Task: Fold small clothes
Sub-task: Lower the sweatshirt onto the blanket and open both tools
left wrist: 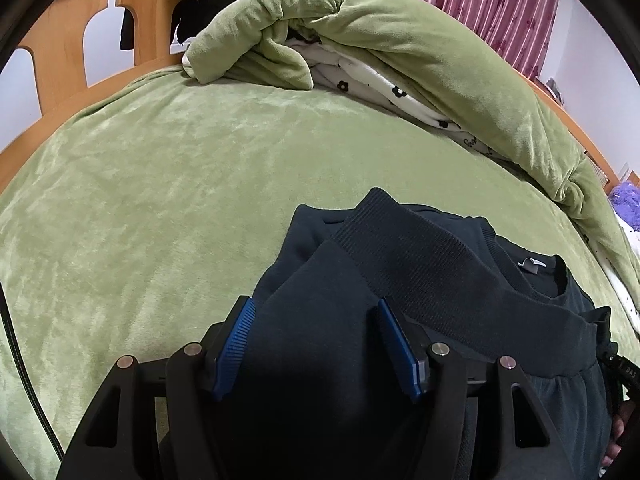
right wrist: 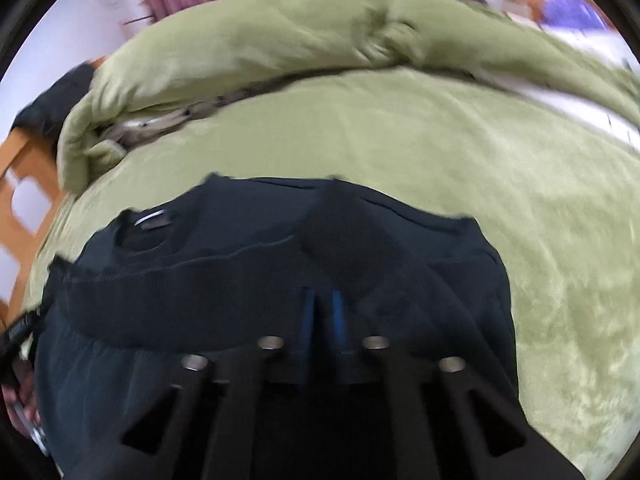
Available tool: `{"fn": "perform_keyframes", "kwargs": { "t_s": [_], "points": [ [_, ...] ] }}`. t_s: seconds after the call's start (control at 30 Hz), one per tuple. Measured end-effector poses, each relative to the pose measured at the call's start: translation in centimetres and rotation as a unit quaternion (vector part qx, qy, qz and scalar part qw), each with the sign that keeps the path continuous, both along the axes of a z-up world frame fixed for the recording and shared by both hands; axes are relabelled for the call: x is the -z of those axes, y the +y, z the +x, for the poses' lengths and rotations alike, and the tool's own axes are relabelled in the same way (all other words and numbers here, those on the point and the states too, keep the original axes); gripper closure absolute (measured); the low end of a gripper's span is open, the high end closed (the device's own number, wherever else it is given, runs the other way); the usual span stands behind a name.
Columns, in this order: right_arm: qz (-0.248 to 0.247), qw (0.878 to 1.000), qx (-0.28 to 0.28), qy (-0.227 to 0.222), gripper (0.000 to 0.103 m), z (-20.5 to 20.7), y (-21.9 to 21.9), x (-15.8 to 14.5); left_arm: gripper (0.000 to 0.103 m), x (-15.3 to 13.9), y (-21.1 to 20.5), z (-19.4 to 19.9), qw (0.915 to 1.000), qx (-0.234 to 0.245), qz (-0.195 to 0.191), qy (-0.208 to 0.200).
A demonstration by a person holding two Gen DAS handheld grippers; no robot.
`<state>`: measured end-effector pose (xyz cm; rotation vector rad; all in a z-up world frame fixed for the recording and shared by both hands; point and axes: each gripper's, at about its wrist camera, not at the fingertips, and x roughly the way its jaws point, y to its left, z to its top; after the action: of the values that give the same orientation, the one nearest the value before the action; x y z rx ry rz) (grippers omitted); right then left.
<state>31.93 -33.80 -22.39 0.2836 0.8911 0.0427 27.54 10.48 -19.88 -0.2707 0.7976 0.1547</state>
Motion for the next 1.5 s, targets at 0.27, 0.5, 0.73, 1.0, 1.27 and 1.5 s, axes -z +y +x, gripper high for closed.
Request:
{"fn": "perform_keyframes", "kwargs": {
  "t_s": [0.27, 0.5, 0.73, 1.0, 1.27, 1.5],
  "points": [
    [0.023, 1.000, 0.009, 0.001, 0.103, -0.2, -0.7, 0.3, 0.042, 0.0, -0.4, -0.6, 0.9999, 0.008, 0.007, 0.003],
    [-0.044, 0.999, 0.016, -0.024, 0.074, -4.1, 1.0, -1.8, 0.042, -1.2, -1.6, -3.2, 0.9992, 0.038, 0.012, -0.005],
    [-0.034, 0.996, -0.037, -0.068, 0.073, -8.8, 7.2, -4.7, 0.042, -3.7, -1.9, -8.3, 0.9978, 0.051, 0.033, -0.027],
    [-0.061, 0.992, -0.087, -0.069, 0.073, -14.0, 14.9, -4.3, 0.042, -4.5, -0.4, -13.4, 0.9971, 0.056, 0.033, -0.039],
    [-0.080, 0.992, -0.082, -0.050, 0.071, -16.4, 17.5, -2.4, 0.042, -4.0, 1.3, -16.9, 0.9983, 0.045, 0.012, -0.037],
    [-0.076, 0.994, -0.050, -0.052, 0.067, -15.1, 17.5, -2.6, 0.042, -1.2, 2.3, -19.2, 0.9961, 0.071, -0.048, -0.022]
  ]
}}
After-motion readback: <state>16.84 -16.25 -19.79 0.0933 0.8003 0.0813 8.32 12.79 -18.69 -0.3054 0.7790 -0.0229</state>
